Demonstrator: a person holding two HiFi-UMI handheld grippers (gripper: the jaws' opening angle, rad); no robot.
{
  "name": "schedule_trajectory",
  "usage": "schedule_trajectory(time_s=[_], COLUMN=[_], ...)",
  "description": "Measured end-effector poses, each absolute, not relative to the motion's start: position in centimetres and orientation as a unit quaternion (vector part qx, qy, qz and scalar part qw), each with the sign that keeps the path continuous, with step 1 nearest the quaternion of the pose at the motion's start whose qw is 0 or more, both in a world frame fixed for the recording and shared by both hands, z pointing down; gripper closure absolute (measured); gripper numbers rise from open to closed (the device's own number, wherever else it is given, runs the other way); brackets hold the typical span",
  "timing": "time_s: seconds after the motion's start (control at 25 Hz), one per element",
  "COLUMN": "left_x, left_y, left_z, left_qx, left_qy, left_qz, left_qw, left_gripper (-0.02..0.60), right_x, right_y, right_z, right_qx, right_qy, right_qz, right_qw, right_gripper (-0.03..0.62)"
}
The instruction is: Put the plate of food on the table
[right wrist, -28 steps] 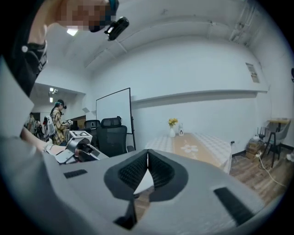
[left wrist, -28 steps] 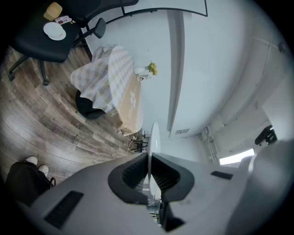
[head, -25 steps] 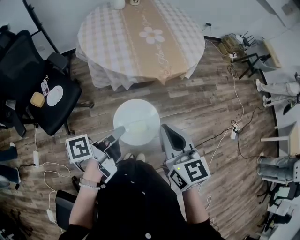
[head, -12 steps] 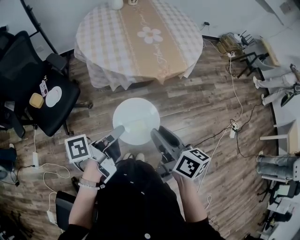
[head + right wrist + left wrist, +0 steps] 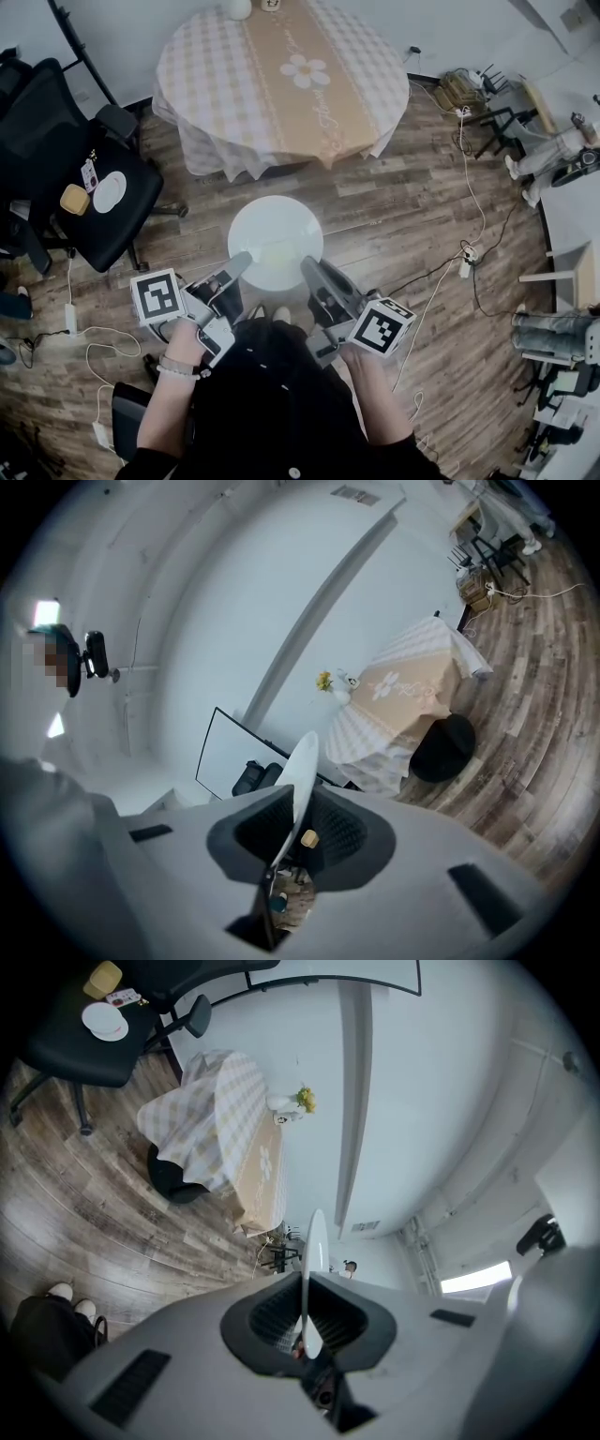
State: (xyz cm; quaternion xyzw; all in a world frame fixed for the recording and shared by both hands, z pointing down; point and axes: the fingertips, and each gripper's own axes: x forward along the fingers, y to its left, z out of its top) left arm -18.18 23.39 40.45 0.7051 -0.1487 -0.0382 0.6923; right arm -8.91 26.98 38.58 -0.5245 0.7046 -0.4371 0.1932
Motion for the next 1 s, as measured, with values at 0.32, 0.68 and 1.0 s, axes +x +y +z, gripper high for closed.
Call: schedule_trajectory(time_s=[0.32, 0.68, 1.0], left_x=[-18.5, -17.5, -15.6], left_y=[23.7, 23.7, 21.4], left_z=[40.7, 39.8, 39.8], left_qx=[0.711, 0.713, 0.713], left_qy=[-0.13, -0.123, -0.14], left_qz=[-0.025, -0.028, -0.037], left_qw=[0.691, 0.69, 0.686], left_gripper=[0.572, 0.572, 0.574], right_x=[-9.4, -8.5, -6.5], right_y=[27.7, 27.7, 25.0], right_z=[38.7, 37.8, 38.0], right_qx=[-0.549, -0.553, -0.534], right_qy=[0.688, 0.698, 0.709], right_qz=[-0.429, -0.407, -0.416], right_qw=[0.203, 0.204, 0.196], right_gripper=[0.557, 0.556, 0.556])
